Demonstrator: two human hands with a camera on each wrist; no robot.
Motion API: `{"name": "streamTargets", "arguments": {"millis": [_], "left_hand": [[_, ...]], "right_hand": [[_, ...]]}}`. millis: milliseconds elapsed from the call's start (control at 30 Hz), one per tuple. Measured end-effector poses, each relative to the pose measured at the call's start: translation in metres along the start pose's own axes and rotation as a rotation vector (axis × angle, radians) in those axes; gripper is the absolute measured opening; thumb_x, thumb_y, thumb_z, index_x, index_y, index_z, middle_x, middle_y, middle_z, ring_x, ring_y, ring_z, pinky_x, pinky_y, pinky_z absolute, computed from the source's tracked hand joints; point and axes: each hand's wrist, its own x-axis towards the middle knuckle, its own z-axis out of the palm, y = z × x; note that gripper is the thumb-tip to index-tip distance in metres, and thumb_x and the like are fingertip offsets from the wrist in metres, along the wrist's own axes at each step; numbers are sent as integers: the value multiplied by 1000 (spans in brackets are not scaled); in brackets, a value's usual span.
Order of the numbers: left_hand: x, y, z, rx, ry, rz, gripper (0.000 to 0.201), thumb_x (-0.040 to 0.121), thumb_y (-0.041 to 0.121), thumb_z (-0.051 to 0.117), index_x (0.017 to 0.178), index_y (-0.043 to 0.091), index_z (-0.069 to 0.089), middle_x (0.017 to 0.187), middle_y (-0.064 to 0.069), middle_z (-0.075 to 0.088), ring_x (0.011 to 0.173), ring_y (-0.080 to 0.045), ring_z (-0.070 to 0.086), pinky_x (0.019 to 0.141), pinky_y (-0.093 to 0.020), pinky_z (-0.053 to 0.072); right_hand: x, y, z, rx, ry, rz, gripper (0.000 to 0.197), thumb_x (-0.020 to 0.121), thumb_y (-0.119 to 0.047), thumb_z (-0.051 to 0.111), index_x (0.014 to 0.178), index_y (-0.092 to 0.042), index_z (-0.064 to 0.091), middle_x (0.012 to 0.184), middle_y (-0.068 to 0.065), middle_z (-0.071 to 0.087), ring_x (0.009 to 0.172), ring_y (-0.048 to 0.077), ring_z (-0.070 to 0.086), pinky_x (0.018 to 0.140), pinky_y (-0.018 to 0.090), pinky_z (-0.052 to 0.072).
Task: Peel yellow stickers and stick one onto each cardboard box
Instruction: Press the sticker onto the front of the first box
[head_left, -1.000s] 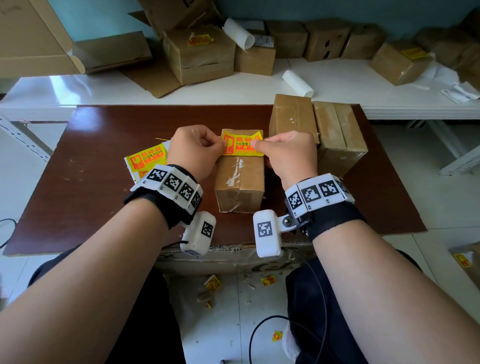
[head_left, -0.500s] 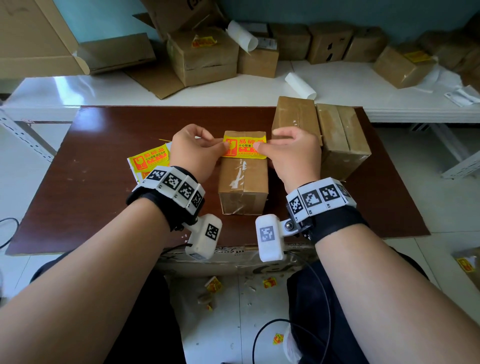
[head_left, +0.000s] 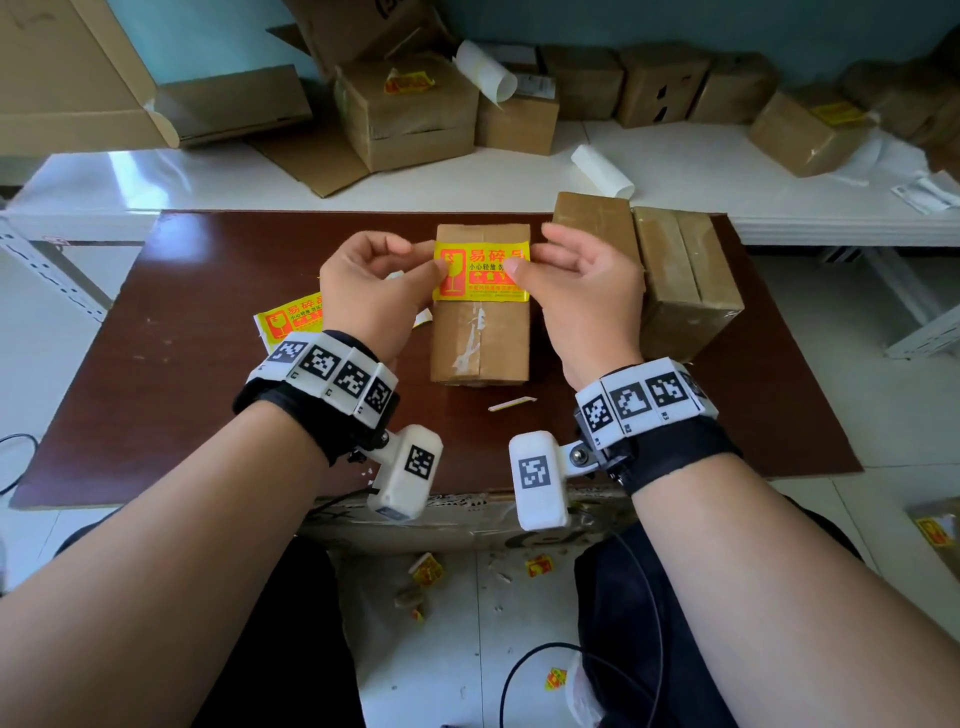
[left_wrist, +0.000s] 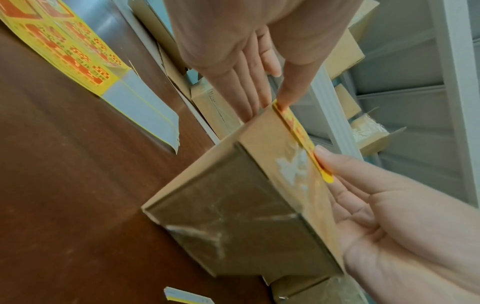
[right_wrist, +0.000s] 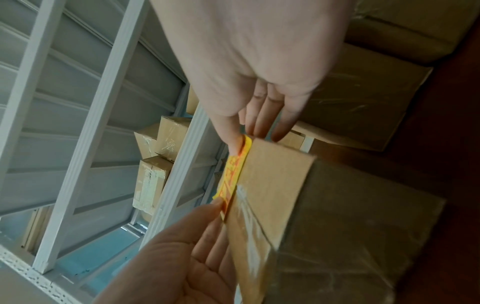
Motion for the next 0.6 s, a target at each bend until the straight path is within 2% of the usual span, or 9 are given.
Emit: {"name": "streamTargets", "arguments": {"millis": [100, 167, 233, 333, 433, 533, 600], "left_hand": [[-1, 2, 0, -58, 11, 41, 34, 85, -7, 78, 84, 17, 54, 104, -10, 82, 90, -24, 78, 80, -45, 60], [-1, 4, 1, -129, 4, 27, 36, 86, -10, 76, 83, 16, 52, 103, -12, 82, 89, -24, 78, 80, -44, 59], [-1, 5, 2, -183, 0, 8, 37, 86, -12, 76, 83, 16, 51, 103, -14, 82, 90, -23, 79, 76, -38, 62], [-3, 5, 4, -194, 3, -21, 35, 87, -10, 76, 83, 15, 52, 103, -18, 80, 96, -25, 79, 75, -34, 63], [-1, 3, 4, -155, 14, -55, 32, 88, -5, 78, 84, 16, 54, 95, -12, 80, 98, -22, 79, 76, -36, 65], [1, 1, 2, -107, 25, -93, 31, 87, 1, 81, 81, 18, 56, 76, 0, 72, 78, -13, 76, 73, -33, 64], [3, 0, 0, -103, 31, -118, 33, 85, 6, 85, 78, 19, 55, 74, -1, 65, 72, -15, 72, 72, -33, 63]], "right_hand": [[-2, -6, 1, 22, 10, -51, 48, 85, -6, 90, 130, -11, 75, 109, 3, 82, 97, 11, 80, 88, 25, 64], [-3, -9, 0, 34, 13, -76, 48, 87, -6, 88, 133, -10, 74, 111, 3, 81, 99, 10, 80, 90, 26, 64], [-3, -9, 0, 34, 9, -81, 51, 89, -6, 87, 137, -9, 72, 113, 1, 80, 101, 8, 79, 92, 26, 64], [-1, -6, 0, 6, 1, -67, 52, 92, -6, 84, 142, -9, 69, 111, -5, 79, 96, -1, 77, 90, 19, 61], [1, -2, -1, -37, -26, -61, 48, 95, -9, 82, 141, -10, 70, 108, -11, 76, 90, -12, 73, 84, 10, 57], [0, 3, -1, -83, -48, -63, 37, 97, -12, 79, 134, -11, 75, 107, -14, 75, 91, -16, 69, 84, 4, 53], [0, 4, -1, -99, -52, -59, 33, 97, -13, 79, 130, -11, 78, 104, -17, 74, 91, -19, 67, 84, 2, 51]]}}
